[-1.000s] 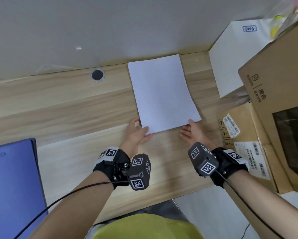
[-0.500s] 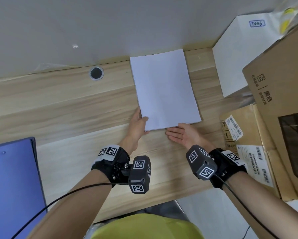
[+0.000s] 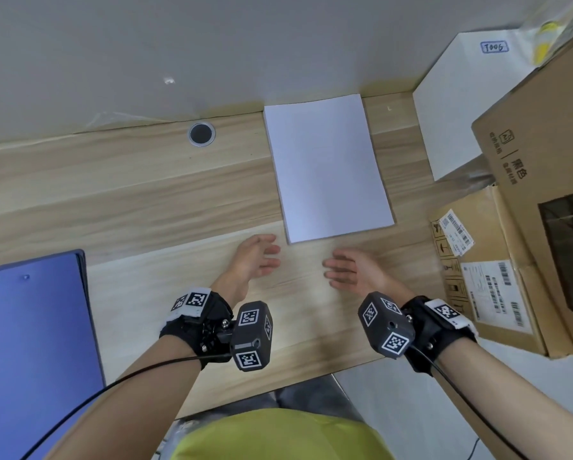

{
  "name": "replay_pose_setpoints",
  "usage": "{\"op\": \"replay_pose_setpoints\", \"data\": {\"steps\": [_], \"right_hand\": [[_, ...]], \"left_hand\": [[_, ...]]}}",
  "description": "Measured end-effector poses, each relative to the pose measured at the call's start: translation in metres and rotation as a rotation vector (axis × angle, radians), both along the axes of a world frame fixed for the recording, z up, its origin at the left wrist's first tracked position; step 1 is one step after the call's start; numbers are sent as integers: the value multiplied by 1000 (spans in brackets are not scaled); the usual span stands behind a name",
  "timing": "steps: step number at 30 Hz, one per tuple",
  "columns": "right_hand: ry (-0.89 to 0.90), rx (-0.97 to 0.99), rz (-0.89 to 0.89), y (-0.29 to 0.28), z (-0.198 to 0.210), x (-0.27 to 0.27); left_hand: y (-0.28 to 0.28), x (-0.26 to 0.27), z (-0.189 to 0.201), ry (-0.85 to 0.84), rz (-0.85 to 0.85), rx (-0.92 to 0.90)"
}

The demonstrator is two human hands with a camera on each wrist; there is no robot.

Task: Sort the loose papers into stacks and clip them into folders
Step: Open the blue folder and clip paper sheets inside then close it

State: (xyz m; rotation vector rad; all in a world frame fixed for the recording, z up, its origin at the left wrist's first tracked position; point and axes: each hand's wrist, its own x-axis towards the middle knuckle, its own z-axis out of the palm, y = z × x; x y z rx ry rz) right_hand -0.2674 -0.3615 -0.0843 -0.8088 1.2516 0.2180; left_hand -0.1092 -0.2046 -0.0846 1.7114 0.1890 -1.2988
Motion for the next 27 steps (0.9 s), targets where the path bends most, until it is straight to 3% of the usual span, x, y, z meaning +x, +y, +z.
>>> {"op": "replay_pose_setpoints", "data": {"steps": [8, 16, 18, 21, 24, 27], "right_hand": [[-13, -69, 169, 73, 1, 8], [-8, -110, 407, 194, 3, 83], [-2, -130, 487, 227, 3, 104], [-4, -123, 598, 269, 2, 129], [-25, -83, 692, 302, 1, 146], [-37, -85, 787, 329, 2, 156]], "left_hand": [[111, 22, 11, -86, 43, 23], [288, 63, 37, -315, 338, 97], [339, 70, 39, -452, 390, 209], [406, 75, 40, -656, 387, 562], [450, 72, 44, -615, 482, 673], [481, 67, 37, -505, 564, 610]]}}
